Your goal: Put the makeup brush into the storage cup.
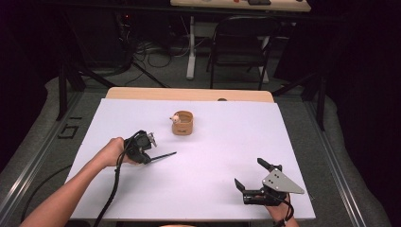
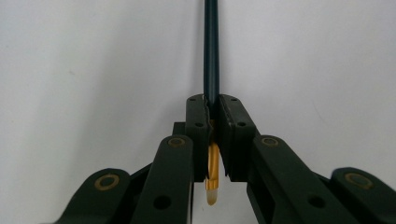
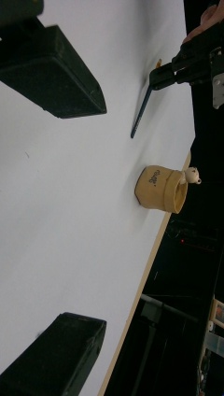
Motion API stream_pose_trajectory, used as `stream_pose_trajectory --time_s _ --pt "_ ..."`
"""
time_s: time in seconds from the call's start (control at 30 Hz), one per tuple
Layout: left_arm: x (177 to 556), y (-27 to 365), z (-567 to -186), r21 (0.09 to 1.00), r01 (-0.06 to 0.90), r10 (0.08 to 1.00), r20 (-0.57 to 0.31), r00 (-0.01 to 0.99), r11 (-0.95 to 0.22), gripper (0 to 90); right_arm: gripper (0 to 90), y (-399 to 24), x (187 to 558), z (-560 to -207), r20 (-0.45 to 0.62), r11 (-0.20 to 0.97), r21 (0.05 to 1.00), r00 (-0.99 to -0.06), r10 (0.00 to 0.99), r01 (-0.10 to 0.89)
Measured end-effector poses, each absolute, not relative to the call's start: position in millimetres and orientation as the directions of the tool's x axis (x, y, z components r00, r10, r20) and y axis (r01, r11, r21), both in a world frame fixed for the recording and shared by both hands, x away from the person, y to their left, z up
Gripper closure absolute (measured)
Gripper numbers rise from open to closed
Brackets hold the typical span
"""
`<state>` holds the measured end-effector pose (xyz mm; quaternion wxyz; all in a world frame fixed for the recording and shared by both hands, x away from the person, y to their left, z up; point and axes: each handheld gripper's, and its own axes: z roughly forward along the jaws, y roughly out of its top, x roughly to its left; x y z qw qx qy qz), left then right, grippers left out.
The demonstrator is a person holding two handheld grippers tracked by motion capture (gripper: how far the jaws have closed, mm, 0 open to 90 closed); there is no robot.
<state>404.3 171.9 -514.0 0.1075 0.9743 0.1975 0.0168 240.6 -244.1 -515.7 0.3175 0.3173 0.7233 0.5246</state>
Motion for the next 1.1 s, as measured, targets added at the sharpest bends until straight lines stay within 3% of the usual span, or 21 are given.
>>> stream_pose_trajectory --time_s 1.1 --pt "396 173 -483 0.294 0.361 0.387 0.033 0.921 -0.885 83.1 0.0 -244 241 -516 -0.131 0.255 0.959 -0.596 0.792 0.128"
